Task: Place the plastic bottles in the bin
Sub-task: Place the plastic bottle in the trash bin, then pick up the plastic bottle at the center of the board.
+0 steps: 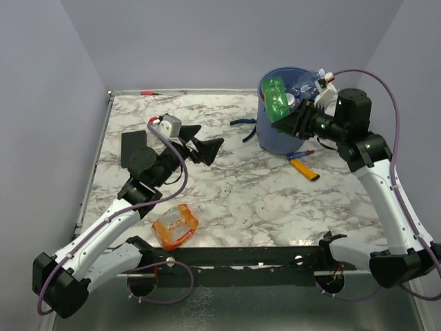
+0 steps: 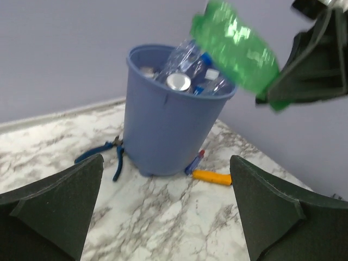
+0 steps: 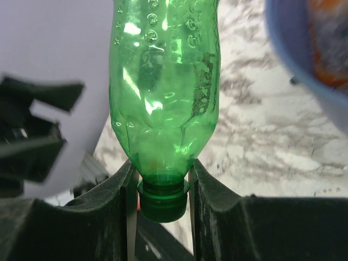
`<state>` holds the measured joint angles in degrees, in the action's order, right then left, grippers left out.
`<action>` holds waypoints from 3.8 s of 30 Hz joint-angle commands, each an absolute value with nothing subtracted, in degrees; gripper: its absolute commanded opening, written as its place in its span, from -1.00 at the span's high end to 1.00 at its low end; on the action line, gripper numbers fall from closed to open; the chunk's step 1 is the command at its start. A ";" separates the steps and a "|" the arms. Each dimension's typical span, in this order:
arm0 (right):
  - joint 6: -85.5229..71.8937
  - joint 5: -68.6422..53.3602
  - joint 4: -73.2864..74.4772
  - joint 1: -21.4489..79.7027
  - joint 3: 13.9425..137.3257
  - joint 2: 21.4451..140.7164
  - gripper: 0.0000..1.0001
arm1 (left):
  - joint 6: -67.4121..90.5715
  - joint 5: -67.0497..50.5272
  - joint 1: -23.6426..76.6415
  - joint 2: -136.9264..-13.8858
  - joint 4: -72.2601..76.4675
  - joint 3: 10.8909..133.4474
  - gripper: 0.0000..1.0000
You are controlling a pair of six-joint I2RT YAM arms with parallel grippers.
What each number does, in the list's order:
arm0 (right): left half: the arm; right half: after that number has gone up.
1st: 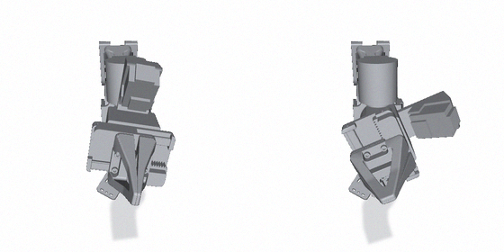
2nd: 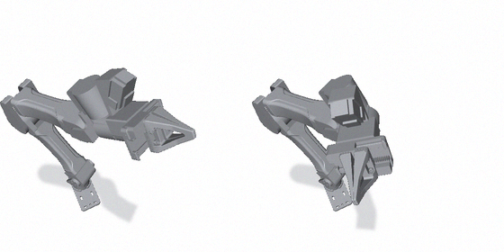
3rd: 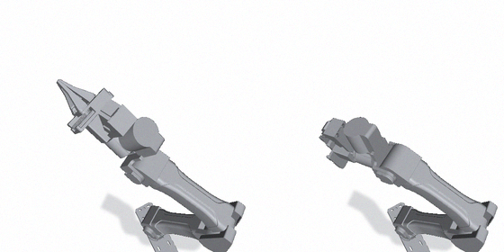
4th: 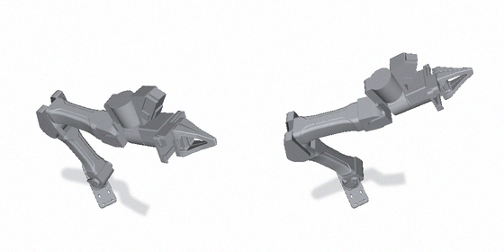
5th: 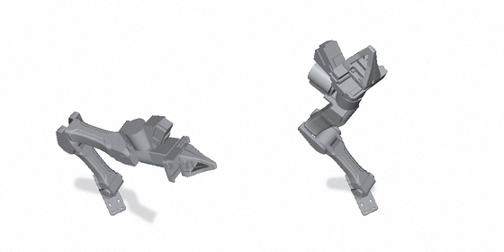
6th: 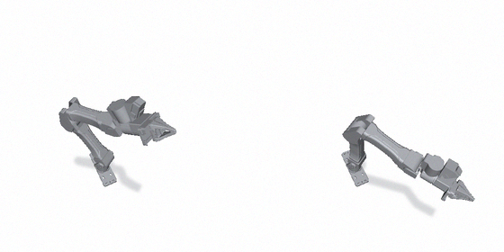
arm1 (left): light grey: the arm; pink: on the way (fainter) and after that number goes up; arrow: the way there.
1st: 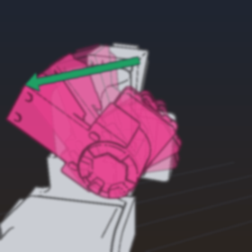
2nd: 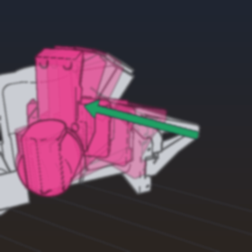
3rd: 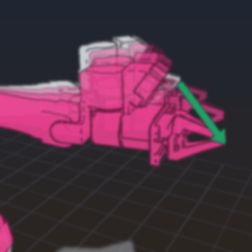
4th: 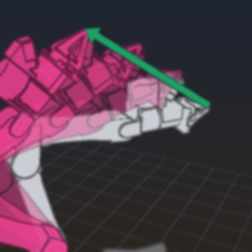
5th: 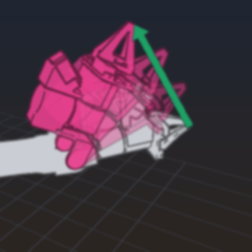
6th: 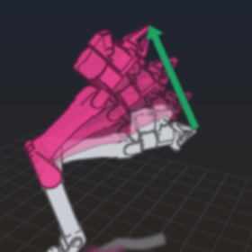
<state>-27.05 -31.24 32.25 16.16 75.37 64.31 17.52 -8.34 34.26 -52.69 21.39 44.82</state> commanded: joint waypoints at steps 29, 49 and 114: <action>-66.94 -13.55 20.17 8.52 92.32 94.69 0.33 | 18.91 19.03 34.54 -39.14 14.44 30.28 -0.99; -48.61 -9.64 33.99 8.45 98.24 87.30 -0.41 | 19.12 18.55 34.54 -40.40 13.71 30.75 -0.98; -78.36 -9.36 -42.46 56.43 36.88 108.67 -0.53 | 21.07 33.31 35.32 -26.75 -7.88 28.99 -0.98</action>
